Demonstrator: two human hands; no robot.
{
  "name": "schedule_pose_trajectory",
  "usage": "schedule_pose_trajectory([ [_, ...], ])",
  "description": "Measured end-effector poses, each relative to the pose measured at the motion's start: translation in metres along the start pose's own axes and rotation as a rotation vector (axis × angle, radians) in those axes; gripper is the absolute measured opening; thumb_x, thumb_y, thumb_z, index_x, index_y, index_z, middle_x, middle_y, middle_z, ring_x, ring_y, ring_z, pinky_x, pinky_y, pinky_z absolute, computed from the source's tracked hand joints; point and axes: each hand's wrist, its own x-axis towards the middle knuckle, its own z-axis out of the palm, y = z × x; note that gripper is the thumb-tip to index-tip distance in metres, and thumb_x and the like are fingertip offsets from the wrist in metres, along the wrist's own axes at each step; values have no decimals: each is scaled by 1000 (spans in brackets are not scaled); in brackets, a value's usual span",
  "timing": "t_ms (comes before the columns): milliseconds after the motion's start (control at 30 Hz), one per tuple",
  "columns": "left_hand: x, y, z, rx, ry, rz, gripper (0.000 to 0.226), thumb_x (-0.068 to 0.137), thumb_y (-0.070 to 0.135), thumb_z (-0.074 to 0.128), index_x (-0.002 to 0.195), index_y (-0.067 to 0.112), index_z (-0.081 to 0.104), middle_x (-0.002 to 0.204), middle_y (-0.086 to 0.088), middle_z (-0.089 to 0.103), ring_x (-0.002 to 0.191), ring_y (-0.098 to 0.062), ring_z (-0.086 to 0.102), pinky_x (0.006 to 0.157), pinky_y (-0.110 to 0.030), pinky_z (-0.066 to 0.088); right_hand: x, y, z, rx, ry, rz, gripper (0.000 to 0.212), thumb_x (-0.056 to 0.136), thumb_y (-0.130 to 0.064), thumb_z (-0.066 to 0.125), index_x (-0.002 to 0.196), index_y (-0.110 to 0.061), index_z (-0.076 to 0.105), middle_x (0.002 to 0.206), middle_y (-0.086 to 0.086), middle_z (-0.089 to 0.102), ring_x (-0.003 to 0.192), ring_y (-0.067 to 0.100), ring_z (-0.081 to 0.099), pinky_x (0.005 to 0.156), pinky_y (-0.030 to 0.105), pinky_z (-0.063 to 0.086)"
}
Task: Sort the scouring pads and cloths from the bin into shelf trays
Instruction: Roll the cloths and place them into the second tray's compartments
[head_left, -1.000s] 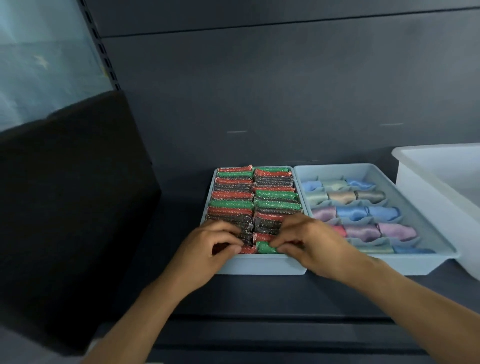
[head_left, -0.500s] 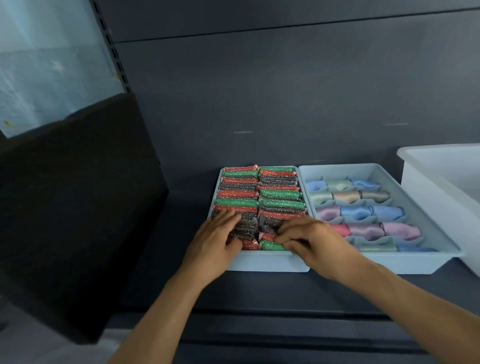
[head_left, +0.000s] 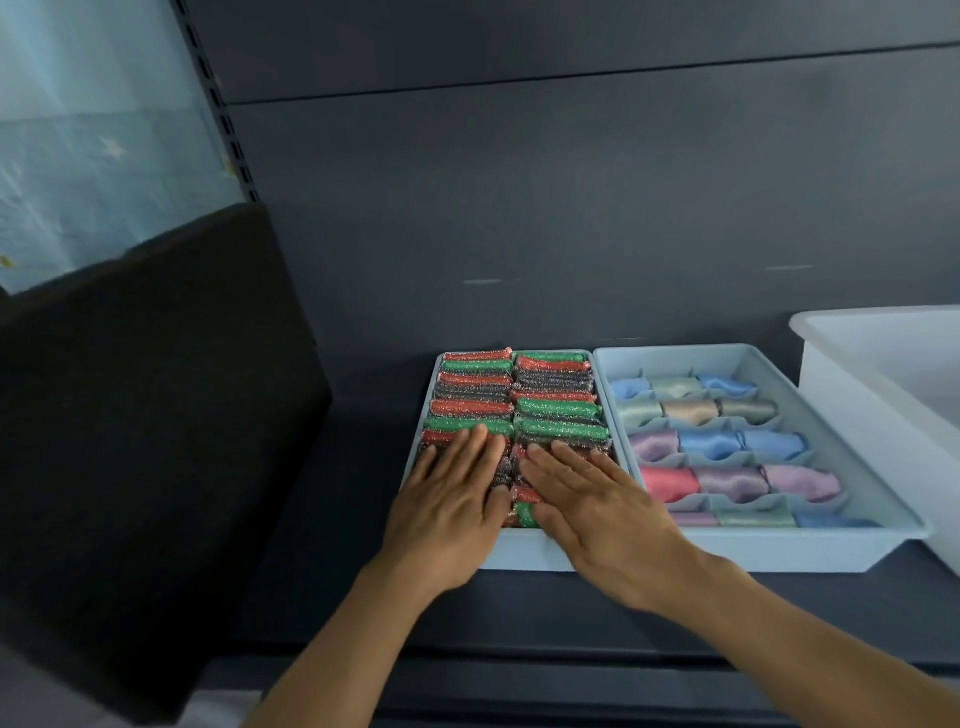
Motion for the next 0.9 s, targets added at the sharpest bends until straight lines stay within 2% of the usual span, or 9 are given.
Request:
schedule_pose_trajectory([
  [133,-6,1,0,24,-13,35,54,103,44,5,148,31,-22,155,12,-31,143,-3,-28,121,-34,-14,3,6,-4,-9,-44,81,95,67,-59,-28,153,-24,-8,158,-8,-16,146,9,-17,116,28,-13],
  [233,-6,-1,-1,2,-33,32,53,103,47,4,147,33,-20,154,15,-29,142,-1,-28,121,-34,-14,11,-2,-3,-55,-39,108,104,60,-57,-34,153,-18,-7,157,-5,-17,146,12,-16,115,31,-15],
  [367,14,-1,-2,-18,-2,13,55,102,46,4,151,31,-17,158,13,-26,143,-2,-26,122,-37,-12,1,2,-12,-3,-108,54,95,68,-60,-24,153,-23,-6,160,-8,-14,146,8,-18,118,29,-12],
  [467,7,2,0,15,-12,22,56,102,46,4,151,30,-18,156,13,-28,144,-3,-26,122,-36,-12,14,7,-10,2,-95,158,84,79,-63,-13,151,-19,-14,157,-3,-25,143,13,-27,117,31,-15],
  [533,0,1,-2,9,-36,29,55,102,47,4,150,31,-19,154,15,-30,142,-2,-28,122,-35,-12,33,9,-8,1,-88,246,78,90,-63,-3,151,-16,-14,158,2,-24,144,17,-25,117,33,-13],
  [633,15,-5,-7,-36,-47,5,56,102,48,3,149,29,-20,155,12,-31,142,-3,-29,122,-37,-12,40,10,-9,-34,-112,193,97,73,-70,-20,153,-17,-9,160,0,-16,147,15,-17,119,36,-10],
  [700,37,-5,-9,-59,-35,-22,58,102,48,4,149,27,-22,156,8,-31,143,-6,-29,122,-38,-12,30,9,-8,-19,-124,144,99,67,-64,-23,153,-20,-7,160,-4,-14,146,11,-17,119,33,-9],
  [800,51,-2,-8,-42,-29,-19,60,101,51,4,151,26,-20,157,7,-29,144,-8,-27,121,-39,-13,31,15,-10,2,-115,173,91,72,-65,-18,152,-21,-12,158,-4,-21,144,11,-23,118,31,-12],
  [900,33,-5,-4,-16,-42,24,60,100,54,2,151,29,-18,156,12,-28,144,-5,-25,122,-36,-12,57,21,-7,-2,-83,266,76,90,-62,-3,151,-17,-15,157,0,-24,142,13,-26,118,33,-13],
])
